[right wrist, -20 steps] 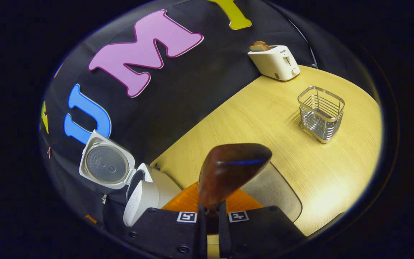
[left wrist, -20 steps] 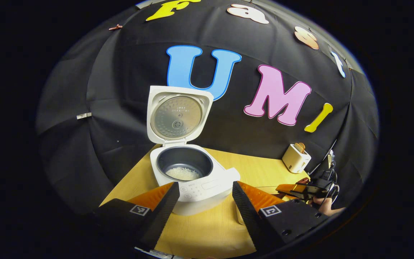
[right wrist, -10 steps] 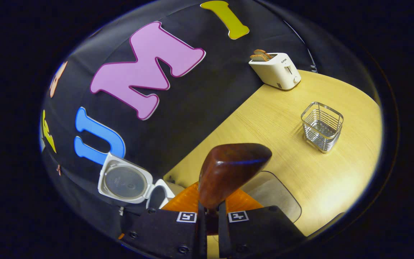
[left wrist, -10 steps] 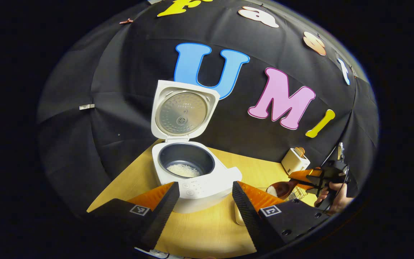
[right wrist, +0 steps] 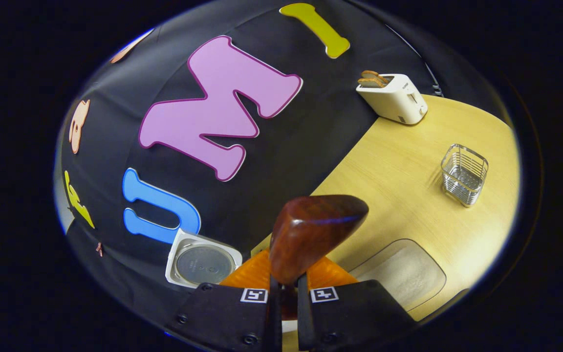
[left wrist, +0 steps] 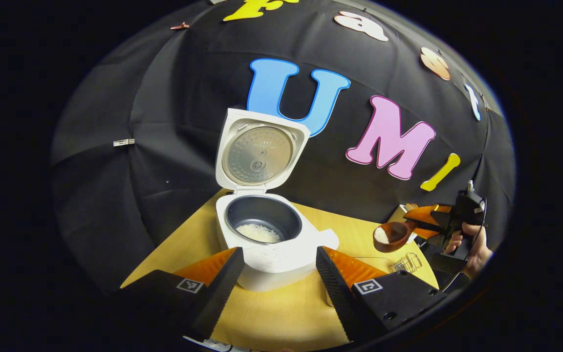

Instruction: Close the left gripper, press the button to open the rice cooker; take a wooden spoon from the chopstick holder with the right hand, scoop a spoonful of rice and pour it into the rice cooker, then put the wooden spoon back into the chopstick holder.

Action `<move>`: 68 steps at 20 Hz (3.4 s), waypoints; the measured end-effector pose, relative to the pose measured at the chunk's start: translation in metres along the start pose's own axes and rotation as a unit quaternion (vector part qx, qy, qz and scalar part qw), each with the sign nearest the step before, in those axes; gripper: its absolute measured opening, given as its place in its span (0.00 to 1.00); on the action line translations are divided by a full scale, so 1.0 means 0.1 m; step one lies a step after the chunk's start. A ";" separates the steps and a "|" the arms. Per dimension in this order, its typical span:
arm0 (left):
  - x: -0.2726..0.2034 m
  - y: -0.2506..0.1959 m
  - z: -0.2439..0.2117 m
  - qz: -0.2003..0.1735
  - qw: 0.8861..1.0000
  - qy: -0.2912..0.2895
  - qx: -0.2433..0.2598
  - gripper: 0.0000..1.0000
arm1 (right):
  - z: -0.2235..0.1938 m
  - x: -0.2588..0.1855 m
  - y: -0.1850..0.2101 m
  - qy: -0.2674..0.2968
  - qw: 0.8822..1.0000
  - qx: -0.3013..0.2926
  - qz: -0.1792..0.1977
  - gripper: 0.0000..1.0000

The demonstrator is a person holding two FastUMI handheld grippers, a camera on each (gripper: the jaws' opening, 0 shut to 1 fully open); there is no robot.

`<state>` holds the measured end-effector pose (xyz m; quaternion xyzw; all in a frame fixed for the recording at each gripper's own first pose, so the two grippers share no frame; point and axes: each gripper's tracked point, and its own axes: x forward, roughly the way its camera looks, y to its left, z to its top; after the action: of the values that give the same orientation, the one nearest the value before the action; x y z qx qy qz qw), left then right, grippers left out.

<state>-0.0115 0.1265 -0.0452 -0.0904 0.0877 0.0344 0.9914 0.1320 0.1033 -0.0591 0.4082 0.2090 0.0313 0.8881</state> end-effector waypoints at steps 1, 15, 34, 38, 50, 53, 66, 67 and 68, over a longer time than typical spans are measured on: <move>0.00 0.04 0.00 0.001 1.000 0.001 -0.001 0.96 | -0.01 0.03 0.06 0.000 1.000 0.001 0.003 0.17; -0.12 0.59 -0.12 0.036 0.999 0.009 -0.034 0.92 | -0.49 0.72 1.10 0.025 0.997 -0.020 0.069 0.17; -0.27 1.34 -0.34 0.097 0.991 0.002 -0.097 0.96 | -1.90 1.52 1.61 0.029 0.914 -0.386 0.120 0.17; -0.24 1.33 -0.33 0.094 0.991 -0.002 -0.099 0.96 | -2.07 1.49 1.69 0.014 0.876 -0.461 0.140 0.17; -0.35 1.47 -0.27 0.102 0.989 -0.024 -0.106 0.96 | -2.38 1.30 1.94 -0.024 0.765 -0.617 0.185 0.17; -0.39 1.47 -0.22 0.104 0.989 -0.030 -0.101 0.96 | -2.42 1.26 1.96 -0.006 0.784 -0.592 0.186 0.17; -0.42 1.07 0.00 0.089 0.992 -0.043 -0.083 0.96 | -1.62 0.92 2.17 0.013 0.880 -0.437 0.185 0.17; -0.41 1.01 0.04 0.085 0.992 -0.045 -0.079 0.96 | -1.50 0.87 2.16 0.008 0.884 -0.430 0.184 0.17; -0.40 0.94 0.07 0.080 0.993 -0.046 -0.075 0.96 | -1.39 0.82 2.13 0.003 0.887 -0.425 0.182 0.16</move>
<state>-0.0572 0.2179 -0.0474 -0.1552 0.0460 0.1245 0.9789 0.1760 0.3623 -0.0105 0.0221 0.0999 0.2794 0.9547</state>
